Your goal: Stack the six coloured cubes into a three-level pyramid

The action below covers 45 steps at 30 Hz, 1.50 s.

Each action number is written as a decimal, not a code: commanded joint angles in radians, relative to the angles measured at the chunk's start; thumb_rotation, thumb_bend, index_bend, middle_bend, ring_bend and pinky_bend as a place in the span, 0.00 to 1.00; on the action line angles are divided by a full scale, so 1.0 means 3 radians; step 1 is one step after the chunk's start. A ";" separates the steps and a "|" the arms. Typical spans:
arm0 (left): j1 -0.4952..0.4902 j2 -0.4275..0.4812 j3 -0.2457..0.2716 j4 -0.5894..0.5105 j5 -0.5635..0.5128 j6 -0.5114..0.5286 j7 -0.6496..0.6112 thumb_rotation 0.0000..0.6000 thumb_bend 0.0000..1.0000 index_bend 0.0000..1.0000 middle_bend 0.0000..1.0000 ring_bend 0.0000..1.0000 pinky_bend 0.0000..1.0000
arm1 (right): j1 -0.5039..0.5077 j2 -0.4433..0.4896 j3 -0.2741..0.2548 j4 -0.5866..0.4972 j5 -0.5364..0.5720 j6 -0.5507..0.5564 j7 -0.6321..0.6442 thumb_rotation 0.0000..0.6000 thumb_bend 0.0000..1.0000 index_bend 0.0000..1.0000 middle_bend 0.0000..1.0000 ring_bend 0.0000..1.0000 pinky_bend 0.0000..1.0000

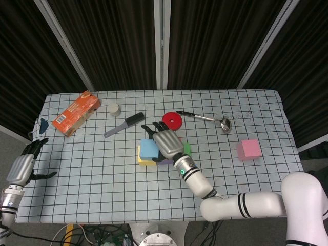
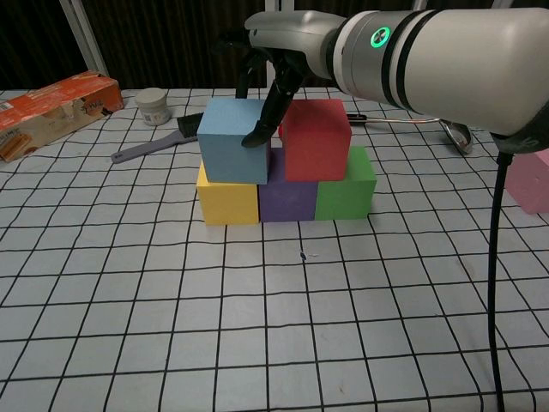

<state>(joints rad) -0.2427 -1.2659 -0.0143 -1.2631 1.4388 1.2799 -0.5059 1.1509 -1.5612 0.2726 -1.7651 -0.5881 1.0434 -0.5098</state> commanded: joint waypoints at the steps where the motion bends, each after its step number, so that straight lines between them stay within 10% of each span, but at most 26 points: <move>1: 0.0010 0.0002 -0.0010 -0.0003 0.0001 0.0006 -0.0006 1.00 0.06 0.05 0.09 0.00 0.06 | -0.0030 0.0010 0.0035 -0.0027 -0.0074 0.0008 0.0053 1.00 0.12 0.00 0.39 0.00 0.00; 45: -0.0043 0.0002 -0.0074 -0.0043 0.0050 -0.0125 0.0058 1.00 0.06 0.05 0.09 0.00 0.06 | -0.0096 0.0412 -0.0099 0.0182 -0.0563 -0.0734 0.0556 1.00 0.13 0.00 0.39 0.00 0.00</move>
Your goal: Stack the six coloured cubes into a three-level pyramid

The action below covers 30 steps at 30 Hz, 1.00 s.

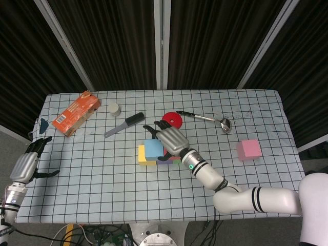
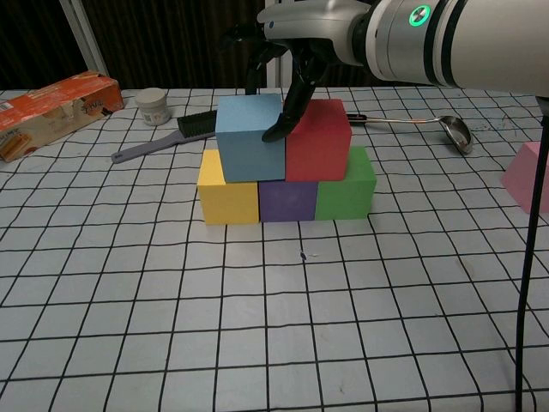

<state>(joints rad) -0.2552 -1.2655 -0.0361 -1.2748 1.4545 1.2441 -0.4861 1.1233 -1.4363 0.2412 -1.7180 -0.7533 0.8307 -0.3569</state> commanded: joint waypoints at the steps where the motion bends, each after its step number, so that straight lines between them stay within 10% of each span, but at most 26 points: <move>1: -0.0003 0.0004 -0.0001 -0.0012 -0.0004 -0.0013 -0.0022 1.00 0.06 0.05 0.09 0.00 0.06 | -0.0005 -0.0003 0.0005 0.0034 -0.0018 -0.0034 0.0059 1.00 0.13 0.00 0.39 0.00 0.00; 30: -0.0033 -0.0038 0.0005 -0.0017 0.0017 -0.0063 -0.0043 1.00 0.06 0.05 0.09 0.00 0.06 | 0.0008 0.0019 -0.0022 0.0155 -0.0101 -0.0153 0.0231 1.00 0.14 0.00 0.39 0.00 0.00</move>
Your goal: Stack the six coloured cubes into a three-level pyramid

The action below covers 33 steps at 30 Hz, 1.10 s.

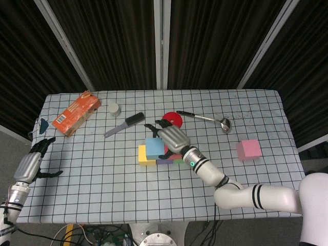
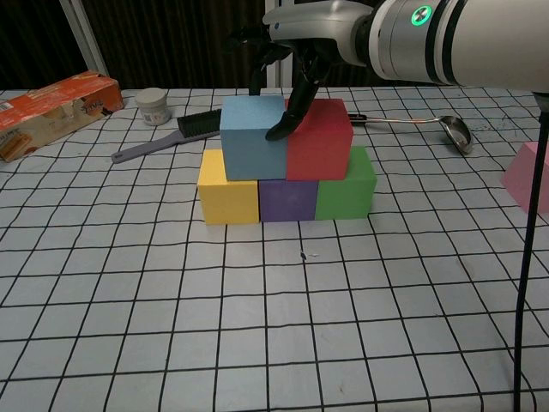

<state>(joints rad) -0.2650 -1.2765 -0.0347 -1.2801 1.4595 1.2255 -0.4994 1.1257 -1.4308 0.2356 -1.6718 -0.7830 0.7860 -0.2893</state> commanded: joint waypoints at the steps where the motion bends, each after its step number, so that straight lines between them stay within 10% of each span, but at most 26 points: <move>1: -0.0001 -0.0003 0.0000 0.0000 0.0000 -0.0001 0.0003 1.00 0.06 0.05 0.09 0.00 0.06 | -0.0001 0.0000 -0.0006 0.0002 -0.0005 -0.0008 0.0011 1.00 0.14 0.00 0.39 0.00 0.00; 33: -0.0015 -0.0015 0.0004 -0.0003 -0.0002 -0.0022 0.0026 1.00 0.06 0.05 0.09 0.00 0.06 | -0.0009 0.0006 -0.0042 0.0028 -0.0055 -0.0059 0.0105 1.00 0.14 0.00 0.39 0.00 0.00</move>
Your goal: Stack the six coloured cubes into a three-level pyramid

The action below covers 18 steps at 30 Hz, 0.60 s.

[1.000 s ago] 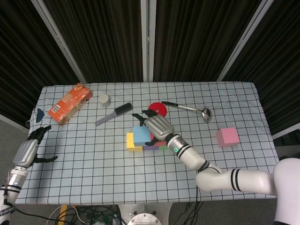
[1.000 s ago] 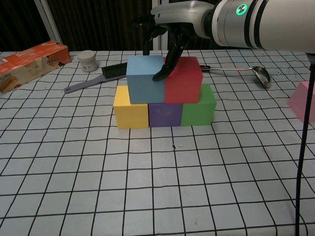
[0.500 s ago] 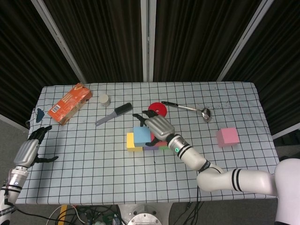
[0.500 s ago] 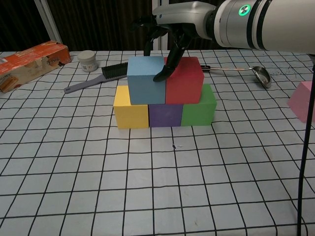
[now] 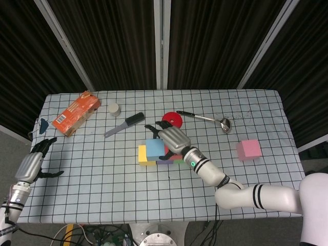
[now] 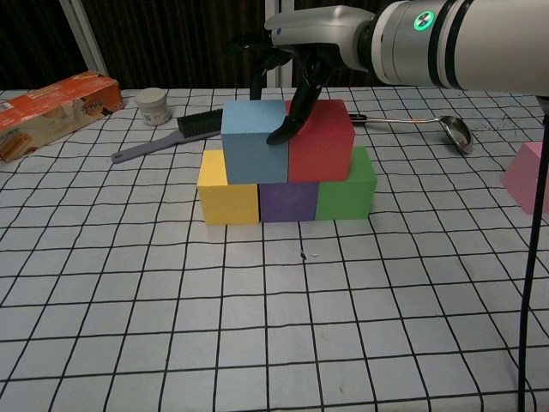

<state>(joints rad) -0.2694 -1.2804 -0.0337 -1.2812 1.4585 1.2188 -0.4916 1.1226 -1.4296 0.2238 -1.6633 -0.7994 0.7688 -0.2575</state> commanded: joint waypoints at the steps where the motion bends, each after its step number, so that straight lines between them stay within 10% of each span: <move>1: -0.0001 -0.0003 0.0001 0.0002 0.0002 -0.0001 0.0001 1.00 0.06 0.05 0.09 0.00 0.07 | 0.0001 0.0004 -0.0006 -0.0001 0.0000 -0.0004 -0.0002 1.00 0.14 0.00 0.39 0.00 0.00; 18: -0.0014 0.0003 -0.0007 -0.0004 -0.0020 -0.0034 -0.0018 1.00 0.06 0.05 0.09 0.00 0.06 | -0.0012 0.0054 -0.0014 -0.0015 -0.0089 -0.0091 0.0099 1.00 0.07 0.00 0.10 0.00 0.00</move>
<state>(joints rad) -0.2735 -1.2796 -0.0356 -1.2823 1.4527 1.2089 -0.4966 1.1200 -1.4147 0.2186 -1.6670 -0.8244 0.7424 -0.2301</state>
